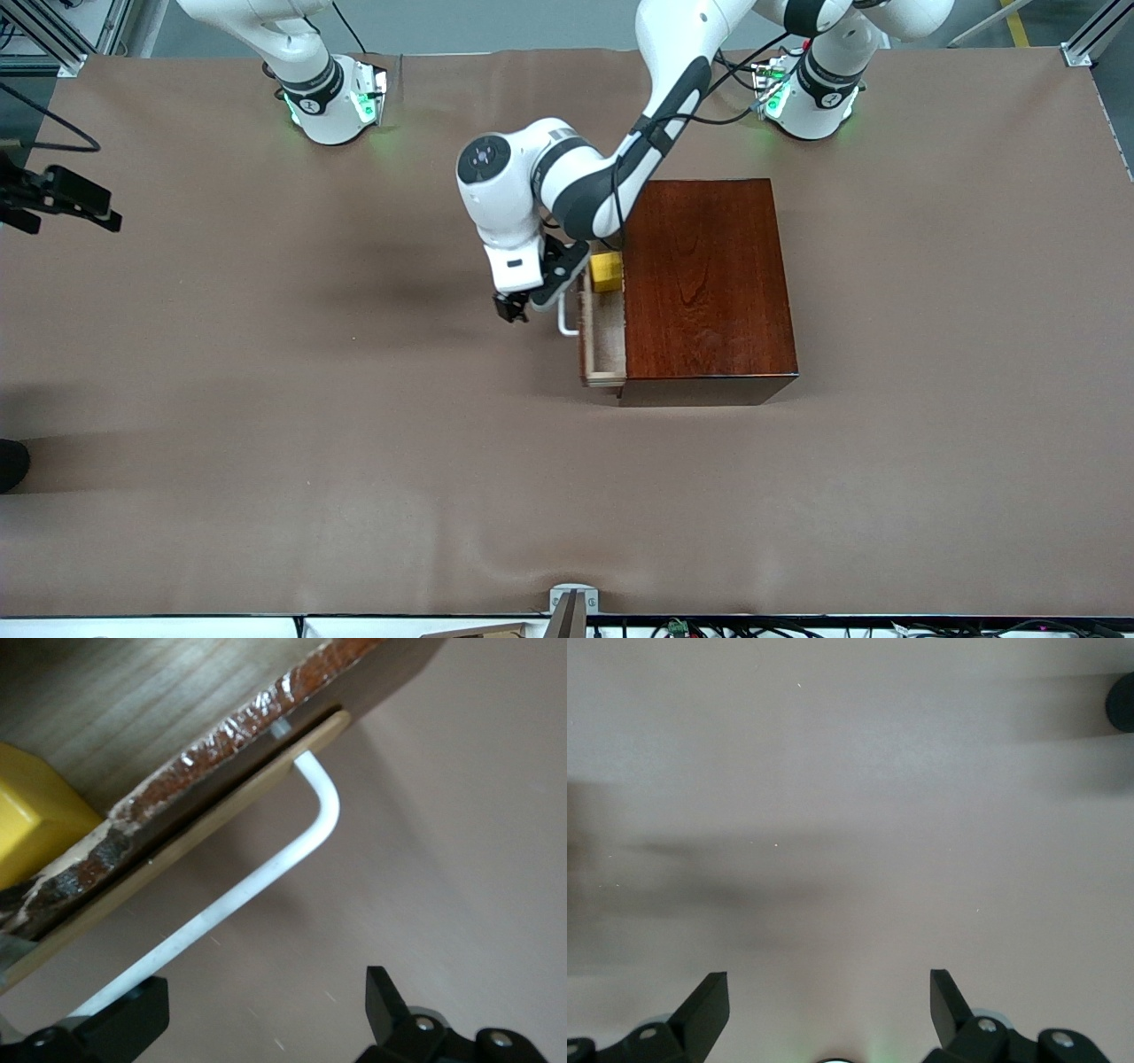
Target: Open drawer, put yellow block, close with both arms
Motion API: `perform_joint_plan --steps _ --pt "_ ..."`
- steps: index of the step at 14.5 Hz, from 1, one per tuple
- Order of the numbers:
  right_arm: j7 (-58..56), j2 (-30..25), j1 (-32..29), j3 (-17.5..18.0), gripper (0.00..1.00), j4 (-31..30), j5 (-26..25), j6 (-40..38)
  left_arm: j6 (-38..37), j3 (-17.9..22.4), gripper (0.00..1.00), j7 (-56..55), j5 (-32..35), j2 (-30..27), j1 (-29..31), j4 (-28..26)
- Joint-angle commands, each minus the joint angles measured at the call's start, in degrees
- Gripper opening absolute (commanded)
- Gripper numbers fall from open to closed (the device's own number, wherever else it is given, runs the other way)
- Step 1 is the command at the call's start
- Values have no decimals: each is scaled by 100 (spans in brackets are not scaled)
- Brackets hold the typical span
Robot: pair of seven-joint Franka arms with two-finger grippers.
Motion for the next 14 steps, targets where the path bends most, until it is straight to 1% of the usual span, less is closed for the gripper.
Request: perform_joint_plan --steps 1,6,10,14 --pt "-54 -371 -44 113 100 -436 -108 171 -457 47 100 205 107 -97 105 -166" --pt "-133 -371 -53 105 100 -445 -196 127 -1002 109 100 135 125 -105 122 -192" --pt "-168 -354 -96 96 100 -436 -196 127 -1046 118 100 126 116 -97 123 -192" --pt "-739 -318 -377 96 100 -383 -187 171 -986 100 100 152 81 -131 88 -148"
